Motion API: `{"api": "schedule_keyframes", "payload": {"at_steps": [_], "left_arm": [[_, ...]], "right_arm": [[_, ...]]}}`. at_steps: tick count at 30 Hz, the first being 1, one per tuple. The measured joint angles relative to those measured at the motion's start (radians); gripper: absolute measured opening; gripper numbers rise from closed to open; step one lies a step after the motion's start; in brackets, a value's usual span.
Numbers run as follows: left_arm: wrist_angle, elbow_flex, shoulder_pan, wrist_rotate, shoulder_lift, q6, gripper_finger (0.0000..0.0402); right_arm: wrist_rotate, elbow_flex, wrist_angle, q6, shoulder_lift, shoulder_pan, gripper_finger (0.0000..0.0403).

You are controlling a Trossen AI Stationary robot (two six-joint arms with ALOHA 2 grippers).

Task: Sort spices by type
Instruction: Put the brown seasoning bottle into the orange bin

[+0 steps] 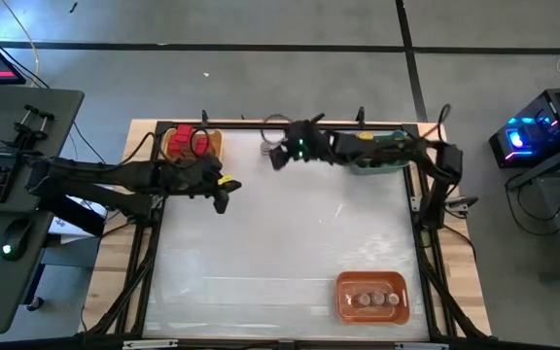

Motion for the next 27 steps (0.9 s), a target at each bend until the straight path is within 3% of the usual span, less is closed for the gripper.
{"api": "schedule_keyframes", "payload": {"at_steps": [5,8,13,17,22,24,27], "left_arm": [[0.005,0.000,0.000,-0.012,0.013,-0.069,0.0000],[0.006,0.000,0.000,-0.033,0.016,-0.130,0.0000],[0.006,0.000,0.000,-0.062,0.017,-0.220,0.0000],[0.010,0.000,0.000,-0.078,0.017,-0.265,0.0000],[0.012,0.000,0.000,-0.091,0.018,-0.279,0.0000],[0.012,0.000,0.000,-0.099,0.018,-0.286,0.0000],[0.013,0.000,0.000,-0.100,0.018,-0.288,0.0000]], "right_arm": [[-0.109,0.007,0.036,0.109,0.084,-0.109,0.0276],[-0.161,0.089,-0.004,0.110,0.153,-0.134,0.0277],[-0.161,0.417,-0.285,0.045,0.320,-0.140,0.0277],[-0.066,0.712,-0.583,-0.048,0.482,-0.145,0.0277],[-0.115,0.969,-0.729,-0.082,0.644,-0.155,0.0277],[-0.119,1.002,-0.743,-0.082,0.681,-0.153,0.0277],[-0.135,0.948,-0.747,-0.054,0.682,-0.152,0.0277]]}}
